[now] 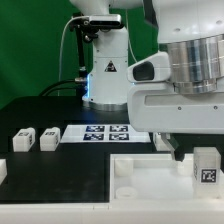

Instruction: Assemble one leg

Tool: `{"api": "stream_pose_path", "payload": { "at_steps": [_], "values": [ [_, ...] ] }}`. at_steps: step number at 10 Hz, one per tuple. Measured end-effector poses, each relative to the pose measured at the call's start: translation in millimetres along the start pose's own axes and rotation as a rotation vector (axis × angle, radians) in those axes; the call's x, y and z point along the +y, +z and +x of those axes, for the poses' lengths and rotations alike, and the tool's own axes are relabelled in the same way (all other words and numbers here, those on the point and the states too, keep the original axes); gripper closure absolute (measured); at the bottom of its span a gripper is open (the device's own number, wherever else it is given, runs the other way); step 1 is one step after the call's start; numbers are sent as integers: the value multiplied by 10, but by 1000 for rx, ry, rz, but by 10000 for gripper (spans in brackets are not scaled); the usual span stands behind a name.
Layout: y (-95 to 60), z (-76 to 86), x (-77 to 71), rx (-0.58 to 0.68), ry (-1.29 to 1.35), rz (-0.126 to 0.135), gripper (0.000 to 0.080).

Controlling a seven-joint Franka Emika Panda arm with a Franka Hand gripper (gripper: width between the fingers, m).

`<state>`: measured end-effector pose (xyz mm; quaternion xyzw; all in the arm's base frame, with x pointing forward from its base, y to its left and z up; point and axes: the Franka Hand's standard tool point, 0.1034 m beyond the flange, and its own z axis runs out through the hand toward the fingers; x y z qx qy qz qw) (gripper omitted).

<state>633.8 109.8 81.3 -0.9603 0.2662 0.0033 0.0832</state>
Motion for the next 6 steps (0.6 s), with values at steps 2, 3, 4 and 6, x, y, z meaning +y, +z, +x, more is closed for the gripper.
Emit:
{"api": "stream_pose_path", "payload": {
  "at_steps": [2, 3, 4, 6],
  "values": [
    [1, 0, 1, 0, 0, 0, 151],
    [1, 0, 1, 0, 0, 0, 151],
    [2, -1, 1, 0, 0, 0, 151],
    [3, -1, 1, 0, 0, 0, 151]
  ]
}}
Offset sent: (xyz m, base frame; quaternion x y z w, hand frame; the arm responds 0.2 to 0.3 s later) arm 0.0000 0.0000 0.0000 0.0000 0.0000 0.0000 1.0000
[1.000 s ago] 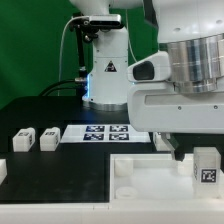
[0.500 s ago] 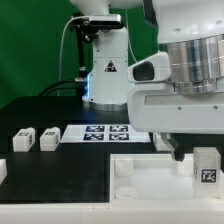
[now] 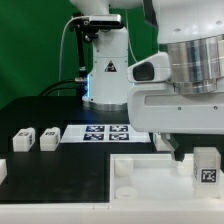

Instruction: Assemble one leg

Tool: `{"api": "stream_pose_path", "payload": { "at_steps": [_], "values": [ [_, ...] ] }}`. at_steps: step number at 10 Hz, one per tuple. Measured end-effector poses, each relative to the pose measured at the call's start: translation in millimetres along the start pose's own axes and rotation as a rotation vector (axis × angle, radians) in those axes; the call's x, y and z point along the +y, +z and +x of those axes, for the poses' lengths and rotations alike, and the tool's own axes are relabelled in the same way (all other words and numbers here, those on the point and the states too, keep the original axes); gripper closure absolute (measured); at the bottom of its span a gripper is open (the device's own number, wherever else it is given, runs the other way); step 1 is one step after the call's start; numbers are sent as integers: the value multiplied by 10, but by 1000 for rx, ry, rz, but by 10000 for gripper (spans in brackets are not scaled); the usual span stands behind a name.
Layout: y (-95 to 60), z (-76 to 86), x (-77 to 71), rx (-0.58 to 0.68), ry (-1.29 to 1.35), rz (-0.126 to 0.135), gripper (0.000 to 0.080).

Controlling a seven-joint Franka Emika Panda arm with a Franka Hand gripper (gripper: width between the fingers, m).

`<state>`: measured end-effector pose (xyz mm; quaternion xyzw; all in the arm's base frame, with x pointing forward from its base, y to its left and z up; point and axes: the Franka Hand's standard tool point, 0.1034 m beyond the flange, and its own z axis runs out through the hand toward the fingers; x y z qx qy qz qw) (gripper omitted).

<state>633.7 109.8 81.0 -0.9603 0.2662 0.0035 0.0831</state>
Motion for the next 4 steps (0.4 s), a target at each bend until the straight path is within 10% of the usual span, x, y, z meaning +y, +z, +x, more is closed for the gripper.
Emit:
{"api": "stream_pose_path", "payload": {
  "at_steps": [4],
  "values": [
    [1, 0, 0, 0, 0, 0, 151]
  ]
}}
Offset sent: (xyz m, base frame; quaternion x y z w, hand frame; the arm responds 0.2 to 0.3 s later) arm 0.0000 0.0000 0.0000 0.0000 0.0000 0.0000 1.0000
